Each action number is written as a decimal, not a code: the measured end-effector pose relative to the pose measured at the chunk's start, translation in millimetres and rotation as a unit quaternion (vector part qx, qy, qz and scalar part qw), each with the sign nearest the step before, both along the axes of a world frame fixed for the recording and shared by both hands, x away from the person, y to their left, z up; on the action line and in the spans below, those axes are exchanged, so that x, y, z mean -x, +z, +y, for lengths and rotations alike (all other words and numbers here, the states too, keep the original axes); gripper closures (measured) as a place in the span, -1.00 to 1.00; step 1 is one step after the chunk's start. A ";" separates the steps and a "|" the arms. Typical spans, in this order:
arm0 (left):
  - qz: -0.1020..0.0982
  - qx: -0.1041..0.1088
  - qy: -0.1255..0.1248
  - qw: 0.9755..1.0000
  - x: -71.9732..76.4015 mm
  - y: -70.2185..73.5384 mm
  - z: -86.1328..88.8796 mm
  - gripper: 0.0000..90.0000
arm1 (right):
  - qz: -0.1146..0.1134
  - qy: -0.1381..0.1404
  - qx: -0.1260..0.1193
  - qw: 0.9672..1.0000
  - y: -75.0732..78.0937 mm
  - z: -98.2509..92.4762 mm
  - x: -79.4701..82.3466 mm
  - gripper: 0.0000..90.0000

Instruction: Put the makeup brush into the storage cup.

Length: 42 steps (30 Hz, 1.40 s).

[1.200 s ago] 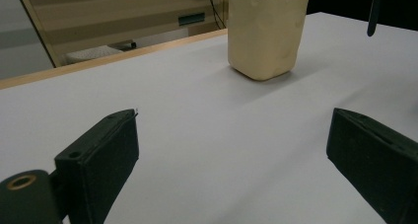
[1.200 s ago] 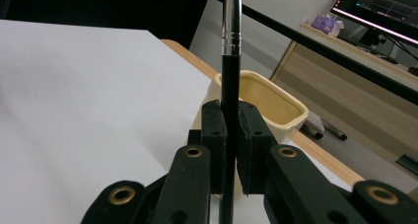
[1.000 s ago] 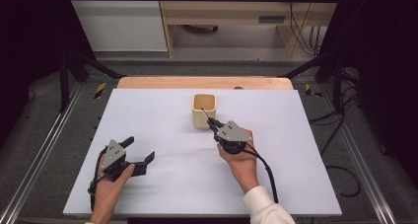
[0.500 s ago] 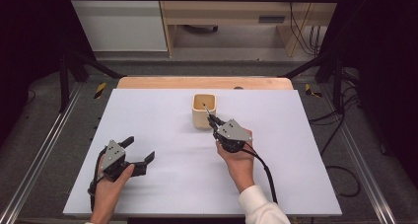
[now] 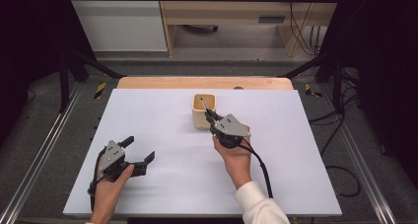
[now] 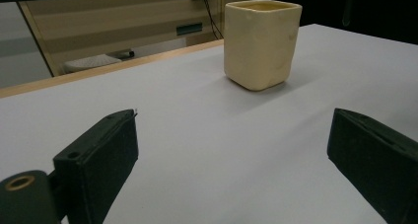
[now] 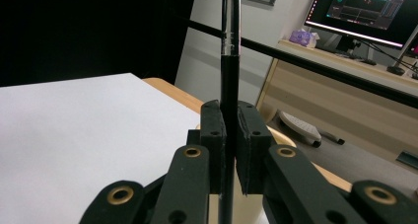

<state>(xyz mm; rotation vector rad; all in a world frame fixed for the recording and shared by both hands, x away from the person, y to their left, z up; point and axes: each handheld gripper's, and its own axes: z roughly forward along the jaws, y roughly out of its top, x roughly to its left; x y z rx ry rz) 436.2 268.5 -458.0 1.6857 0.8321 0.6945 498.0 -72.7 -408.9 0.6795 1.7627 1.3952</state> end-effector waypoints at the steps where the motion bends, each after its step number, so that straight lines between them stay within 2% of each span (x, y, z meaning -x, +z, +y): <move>1: -0.001 0.000 0.000 1.000 0.1 0.0 0.0 -0.89 | -0.002 -0.001 0.001 1.000 2.0 0.9 -0.6 0.85; 11: -0.005 0.000 0.001 1.000 0.5 0.4 0.6 -0.89 | -0.015 0.000 0.007 1.000 17.5 6.7 -9.0 0.85; 18: -0.007 0.002 0.003 1.000 0.8 0.8 1.6 -0.89 | -0.022 -0.002 -0.002 1.000 26.1 10.2 -13.2 0.85; 42: -0.016 0.005 0.003 1.000 1.9 1.4 1.5 -0.90 | -0.017 -0.007 -0.010 1.000 36.4 13.3 -21.2 0.86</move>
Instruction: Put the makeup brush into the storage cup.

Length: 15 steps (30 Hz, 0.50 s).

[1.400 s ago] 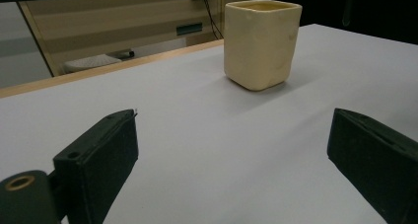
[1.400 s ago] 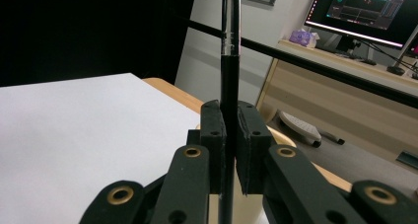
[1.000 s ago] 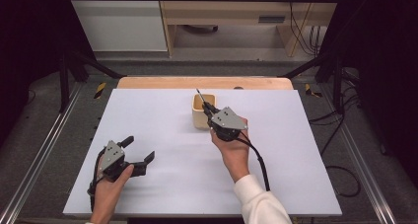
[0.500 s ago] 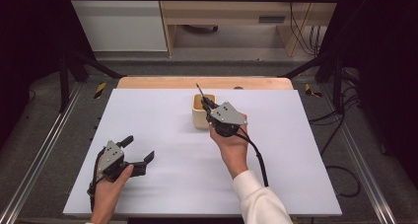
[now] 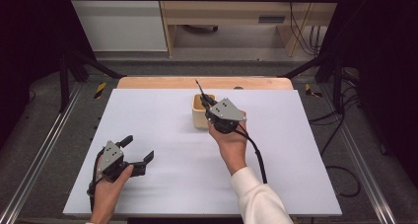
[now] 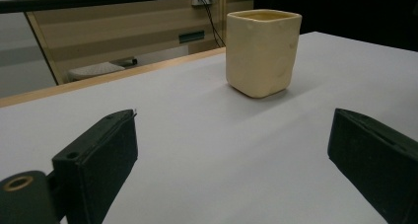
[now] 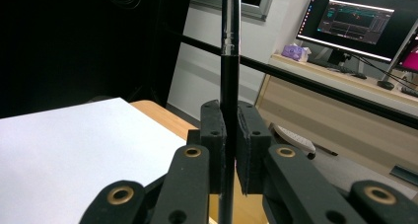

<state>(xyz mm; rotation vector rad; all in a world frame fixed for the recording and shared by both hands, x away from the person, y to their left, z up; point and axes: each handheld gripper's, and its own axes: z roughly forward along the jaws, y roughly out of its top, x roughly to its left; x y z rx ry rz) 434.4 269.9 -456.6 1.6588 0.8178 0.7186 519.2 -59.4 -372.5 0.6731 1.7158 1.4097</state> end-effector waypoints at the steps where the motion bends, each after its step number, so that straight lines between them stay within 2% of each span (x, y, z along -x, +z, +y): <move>1: -0.001 0.001 0.000 1.000 0.1 0.2 0.0 -0.90 | 0.001 0.001 -0.001 1.000 0.6 -0.1 -0.7 0.86; 6: -0.004 0.000 -0.004 1.000 0.4 0.5 -0.1 -0.92 | 0.007 -0.001 -0.011 1.000 2.7 0.0 -5.6 0.86; 15: -0.005 0.001 -0.005 1.000 0.8 0.3 0.2 -0.93 | 0.015 -0.001 -0.012 1.000 5.1 2.2 -17.8 0.85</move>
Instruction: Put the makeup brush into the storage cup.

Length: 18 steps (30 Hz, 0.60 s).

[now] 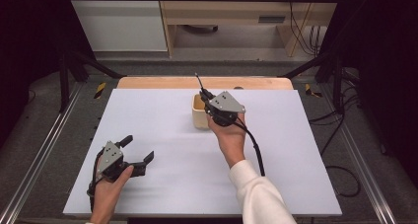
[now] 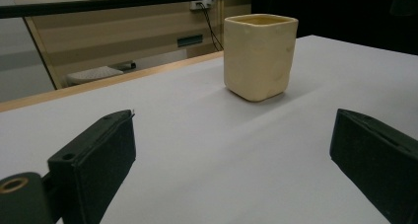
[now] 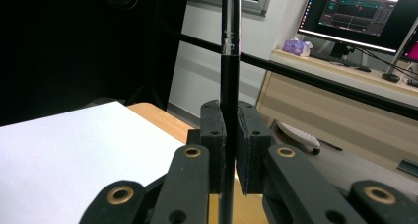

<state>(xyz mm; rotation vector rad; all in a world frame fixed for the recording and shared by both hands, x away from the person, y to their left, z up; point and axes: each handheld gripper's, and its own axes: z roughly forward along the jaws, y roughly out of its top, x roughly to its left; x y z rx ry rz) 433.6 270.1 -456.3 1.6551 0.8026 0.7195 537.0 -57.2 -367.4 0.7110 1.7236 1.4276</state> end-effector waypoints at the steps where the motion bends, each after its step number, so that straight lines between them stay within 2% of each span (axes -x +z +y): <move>1: 0.000 0.000 0.000 1.000 0.0 0.0 0.1 -0.93 | 0.001 0.001 0.001 1.000 0.7 0.1 -1.8 0.86; 4: -0.001 0.001 0.002 1.000 0.0 0.2 0.7 -0.93 | 0.001 0.000 0.003 1.000 2.5 0.6 -6.6 0.86; 10: -0.003 0.003 0.003 1.000 0.2 0.5 1.7 -0.93 | 0.004 -0.002 -0.007 1.000 0.8 0.2 -15.3 0.86; 18: -0.003 0.003 0.002 1.000 0.3 0.3 1.3 -0.93 | -0.004 -0.002 -0.020 1.000 2.8 4.8 -23.5 0.86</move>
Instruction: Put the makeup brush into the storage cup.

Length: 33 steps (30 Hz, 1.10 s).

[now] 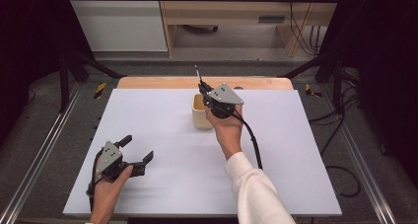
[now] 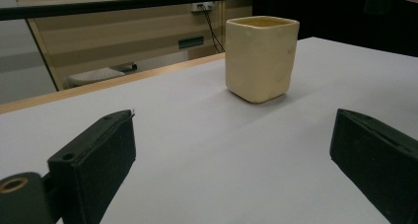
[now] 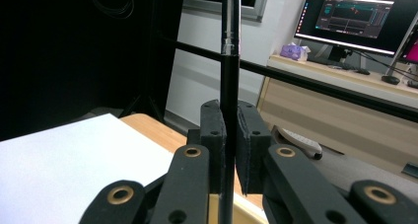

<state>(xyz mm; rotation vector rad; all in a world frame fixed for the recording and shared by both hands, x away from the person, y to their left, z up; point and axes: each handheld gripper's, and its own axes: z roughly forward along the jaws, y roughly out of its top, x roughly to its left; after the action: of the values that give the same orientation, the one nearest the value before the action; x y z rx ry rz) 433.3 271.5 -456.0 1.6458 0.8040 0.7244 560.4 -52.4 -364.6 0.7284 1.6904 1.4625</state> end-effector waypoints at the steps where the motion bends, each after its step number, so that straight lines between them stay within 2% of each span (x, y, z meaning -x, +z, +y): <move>1: -0.001 0.001 0.000 1.000 0.0 0.1 0.5 -0.93 | -0.001 0.000 0.000 1.000 0.0 0.7 -1.0 0.86; 17: -0.002 0.002 0.000 1.000 -0.1 0.2 1.0 -0.93 | -0.003 -0.012 -0.012 1.000 -5.9 2.5 -11.2 0.86; 25: -0.001 0.000 -0.001 1.000 -0.1 0.0 0.7 -0.93 | 0.001 -0.010 -0.004 1.000 -10.4 1.1 -16.7 0.86; 33: -0.001 -0.001 -0.001 1.000 -0.3 -0.3 -0.1 -0.93 | 0.006 -0.016 -0.009 1.000 -14.8 0.3 -21.0 0.86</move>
<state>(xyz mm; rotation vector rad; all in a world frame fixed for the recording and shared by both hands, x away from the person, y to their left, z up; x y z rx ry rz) 433.6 271.4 -456.3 1.6477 0.7994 0.7252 581.4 -52.1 -379.4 0.7711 1.6684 1.4572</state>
